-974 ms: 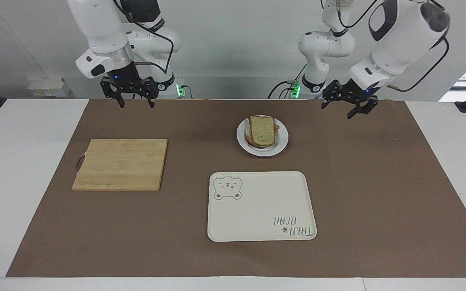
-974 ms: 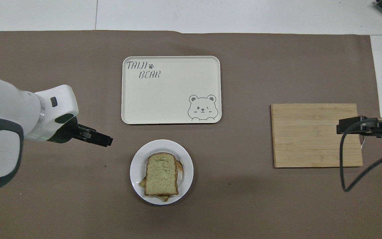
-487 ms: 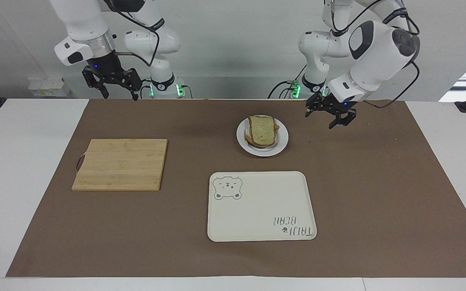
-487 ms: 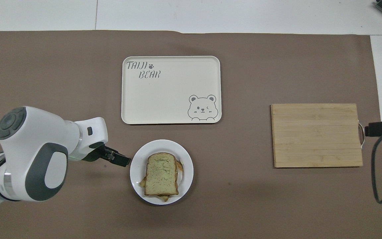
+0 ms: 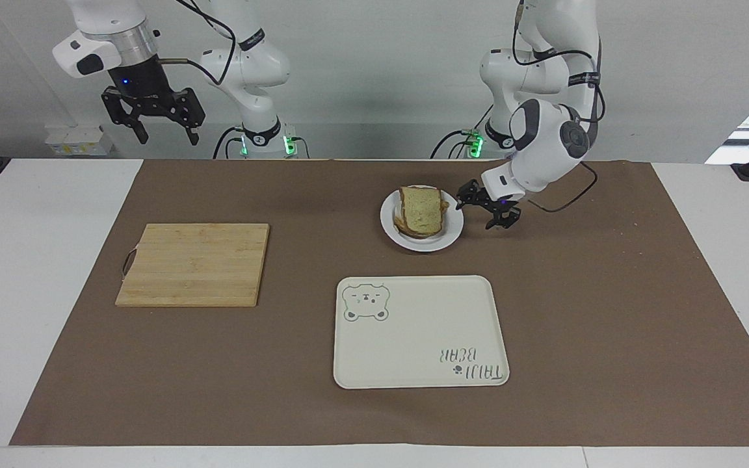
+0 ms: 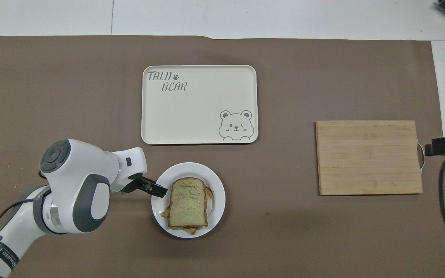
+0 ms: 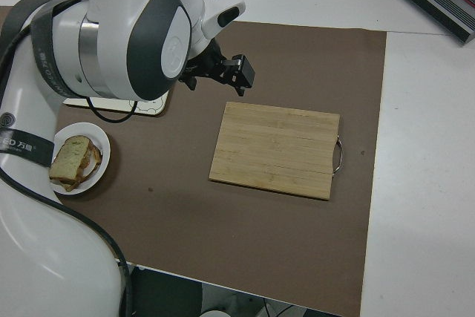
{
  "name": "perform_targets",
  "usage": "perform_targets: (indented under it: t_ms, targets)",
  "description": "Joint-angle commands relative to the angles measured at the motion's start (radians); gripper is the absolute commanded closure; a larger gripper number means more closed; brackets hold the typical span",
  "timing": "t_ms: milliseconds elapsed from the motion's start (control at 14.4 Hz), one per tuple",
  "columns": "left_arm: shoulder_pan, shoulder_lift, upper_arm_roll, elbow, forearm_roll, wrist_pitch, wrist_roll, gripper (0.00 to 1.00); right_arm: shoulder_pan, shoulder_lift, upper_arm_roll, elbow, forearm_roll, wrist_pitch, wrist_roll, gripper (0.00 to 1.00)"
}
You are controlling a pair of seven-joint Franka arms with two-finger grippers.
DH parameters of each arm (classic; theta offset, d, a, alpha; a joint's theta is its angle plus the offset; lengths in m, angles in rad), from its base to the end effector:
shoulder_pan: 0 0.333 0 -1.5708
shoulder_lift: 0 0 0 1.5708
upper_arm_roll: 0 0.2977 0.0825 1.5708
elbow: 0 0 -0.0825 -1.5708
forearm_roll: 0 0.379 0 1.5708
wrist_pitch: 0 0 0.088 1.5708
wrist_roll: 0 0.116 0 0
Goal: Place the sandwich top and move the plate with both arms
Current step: 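Grip the plate rim with the left gripper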
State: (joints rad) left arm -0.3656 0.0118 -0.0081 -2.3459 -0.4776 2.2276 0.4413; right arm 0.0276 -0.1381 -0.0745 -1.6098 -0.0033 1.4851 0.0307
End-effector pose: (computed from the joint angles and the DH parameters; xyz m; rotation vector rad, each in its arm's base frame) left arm 0.4472 -0.1942 0.2961 2.6910 -0.6805 -0.1615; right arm 0.4987 -0.0266 0.6438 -3.1323 0.1211 -0.0205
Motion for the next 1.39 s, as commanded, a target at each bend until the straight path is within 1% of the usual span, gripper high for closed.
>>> perform_targets:
  t_ms: [0,70,139,209,278,348,487,626,696,905,1044,1113,1183,1253,1322]
  targets:
    - [-0.024,-0.001,0.016,-0.038,-0.021,0.046,0.016,0.04,-0.012,0.046,0.004,0.065,-0.024,-0.014,-0.02,0.0]
    - [-0.024,-0.003,0.016,-0.047,-0.021,0.047,0.016,0.14,-0.012,0.037,0.005,0.044,-0.026,0.001,-0.018,0.0]
    - [-0.024,-0.003,0.016,-0.052,-0.021,0.047,0.016,0.29,-0.012,0.028,0.006,0.031,-0.026,0.007,-0.012,0.0]
    - [-0.026,-0.003,0.016,-0.055,-0.021,0.047,0.016,0.41,-0.009,0.023,0.006,0.024,-0.026,0.01,-0.011,0.0]
    - [-0.032,-0.006,0.016,-0.058,-0.021,0.047,0.014,0.57,-0.009,0.023,0.006,0.022,-0.026,0.011,-0.011,0.0]
    - [-0.035,-0.009,0.016,-0.065,-0.022,0.047,0.014,0.68,-0.009,0.023,0.006,0.022,-0.026,0.009,-0.015,0.0]
    - [-0.036,-0.013,0.016,-0.076,-0.03,0.047,0.014,0.75,-0.005,0.023,0.009,0.022,-0.026,0.011,-0.017,0.0]
    - [-0.036,-0.016,0.016,-0.087,-0.053,0.04,0.014,0.95,-0.003,0.023,0.012,0.024,-0.026,0.012,-0.018,0.0]
    - [-0.036,-0.016,0.016,-0.085,-0.056,0.035,0.014,1.0,-0.005,0.028,0.012,0.03,-0.03,0.015,-0.023,0.0]
    - [-0.036,-0.018,0.017,-0.085,-0.079,0.023,0.014,1.0,-0.015,0.034,0.006,0.036,-0.03,0.009,-0.09,0.0]
    - [-0.023,-0.016,0.02,-0.076,-0.079,-0.025,0.017,1.0,-0.018,0.037,0.001,0.045,-0.032,0.006,-0.115,0.0]
    - [-0.004,-0.013,0.02,-0.06,-0.082,-0.058,0.017,1.0,0.001,0.034,-0.014,0.044,-0.032,0.004,-0.117,0.0]
    - [0.023,-0.003,0.02,-0.035,-0.087,-0.096,0.017,1.0,0.049,0.034,-0.048,0.042,-0.037,0.007,-0.115,0.0]
    - [0.042,0.002,0.02,-0.018,-0.108,-0.132,0.02,1.0,0.102,0.034,-0.109,0.041,-0.041,0.017,-0.114,0.0]
    - [0.056,0.014,0.022,0.003,-0.149,-0.155,0.051,1.0,0.104,0.034,-0.132,0.041,-0.035,0.021,-0.115,0.0]
